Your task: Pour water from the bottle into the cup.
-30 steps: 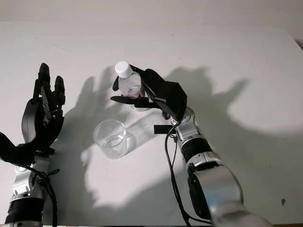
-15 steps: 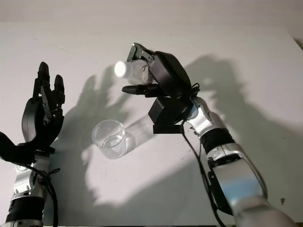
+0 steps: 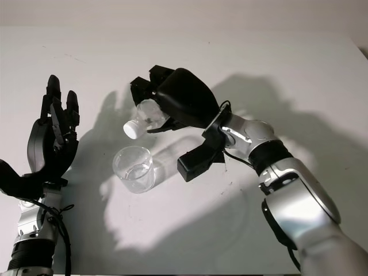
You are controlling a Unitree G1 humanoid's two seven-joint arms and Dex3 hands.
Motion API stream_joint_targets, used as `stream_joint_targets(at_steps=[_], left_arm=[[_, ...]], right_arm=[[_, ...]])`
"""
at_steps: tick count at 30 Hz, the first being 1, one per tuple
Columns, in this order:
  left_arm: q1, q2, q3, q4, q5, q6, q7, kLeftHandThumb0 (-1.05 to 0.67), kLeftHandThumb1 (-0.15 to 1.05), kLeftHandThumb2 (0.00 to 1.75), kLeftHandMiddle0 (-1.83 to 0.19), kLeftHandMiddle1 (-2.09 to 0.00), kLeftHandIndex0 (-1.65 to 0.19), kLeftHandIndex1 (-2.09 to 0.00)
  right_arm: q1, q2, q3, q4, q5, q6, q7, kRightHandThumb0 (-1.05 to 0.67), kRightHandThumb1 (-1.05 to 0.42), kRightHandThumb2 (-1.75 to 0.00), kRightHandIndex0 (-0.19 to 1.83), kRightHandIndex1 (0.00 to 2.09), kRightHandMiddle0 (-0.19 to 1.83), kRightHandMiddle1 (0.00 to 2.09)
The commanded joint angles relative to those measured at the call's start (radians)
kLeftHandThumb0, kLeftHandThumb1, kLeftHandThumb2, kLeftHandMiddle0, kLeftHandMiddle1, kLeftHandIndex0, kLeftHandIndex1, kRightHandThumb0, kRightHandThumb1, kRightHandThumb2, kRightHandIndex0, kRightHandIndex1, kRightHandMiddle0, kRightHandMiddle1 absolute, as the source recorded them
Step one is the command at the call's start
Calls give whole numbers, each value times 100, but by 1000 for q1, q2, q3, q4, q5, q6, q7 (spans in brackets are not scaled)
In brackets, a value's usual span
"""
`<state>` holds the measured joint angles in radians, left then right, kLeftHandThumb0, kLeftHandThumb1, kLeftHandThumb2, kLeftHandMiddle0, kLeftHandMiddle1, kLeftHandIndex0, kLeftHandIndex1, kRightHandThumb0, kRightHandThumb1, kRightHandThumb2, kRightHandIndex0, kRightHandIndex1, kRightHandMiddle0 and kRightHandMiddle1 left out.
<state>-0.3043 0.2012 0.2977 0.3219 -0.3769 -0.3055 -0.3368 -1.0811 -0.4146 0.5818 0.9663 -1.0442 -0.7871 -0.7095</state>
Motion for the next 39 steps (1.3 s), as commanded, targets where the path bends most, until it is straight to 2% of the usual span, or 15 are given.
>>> stream_joint_targets(at_steps=[1, 4, 13, 14, 16, 17, 18, 20, 21, 28, 39], left_arm=[[5, -12, -3, -2, 8, -6, 5, -70, 105, 71, 19, 0, 19, 0], [4, -13, -5, 0, 8, -8, 7, -71, 105, 71, 19, 0, 19, 0], [3, -17, -5, 6, 4, -11, 5, -71, 105, 71, 19, 0, 19, 0], [4, -17, -5, 4, 4, -9, 6, -71, 105, 70, 19, 0, 19, 0], [5, -18, -6, 1, 9, -8, 10, -71, 105, 70, 19, 0, 19, 0], [5, -18, -7, 2, 10, -11, 10, -71, 105, 71, 19, 0, 19, 0], [5, -18, -7, 3, 10, -13, 10, -71, 105, 71, 19, 0, 19, 0], [5, -20, -7, 4, 10, -14, 12, -71, 105, 71, 19, 0, 19, 0], [5, -21, -6, 4, 10, -14, 13, -71, 105, 71, 19, 0, 19, 0], [-1, -23, -6, 13, 6, -22, 8, -71, 105, 69, 19, 0, 19, 0], [-1, -26, -7, 21, 6, -32, 4, -71, 105, 69, 19, 0, 19, 0]], right_arm=[[-36, -13, 18, 3, -15, 1, -36, -44, -105, -20, 117, 209, 95, 209], [-54, -28, 56, -10, -65, 21, -103, -45, -105, -25, 118, 209, 94, 209], [-106, -66, 129, -44, -170, 39, -305, -46, -105, -23, 125, 209, 97, 209], [-111, -69, 136, -49, -178, 36, -318, -46, -105, -21, 125, 209, 95, 209], [-123, -79, 152, -63, -199, 35, -343, -47, -105, -15, 123, 209, 75, 209], [-130, -86, 162, -76, -217, 39, -359, -47, -104, -12, 122, 209, 64, 203], [-135, -91, 173, -86, -233, 43, -380, -47, -100, -8, 119, 209, 53, 179], [-140, -96, 186, -97, -253, 50, -410, -48, -97, -6, 118, 209, 53, 155], [-139, -100, 192, -106, -265, 64, -424, -48, -96, -5, 118, 209, 53, 150], [-129, -117, 220, -169, -316, 141, -453, -50, -94, -5, 117, 209, 58, 140], [-116, -162, 258, -283, -391, 221, -385, -48, -94, -5, 108, 209, 59, 132]])
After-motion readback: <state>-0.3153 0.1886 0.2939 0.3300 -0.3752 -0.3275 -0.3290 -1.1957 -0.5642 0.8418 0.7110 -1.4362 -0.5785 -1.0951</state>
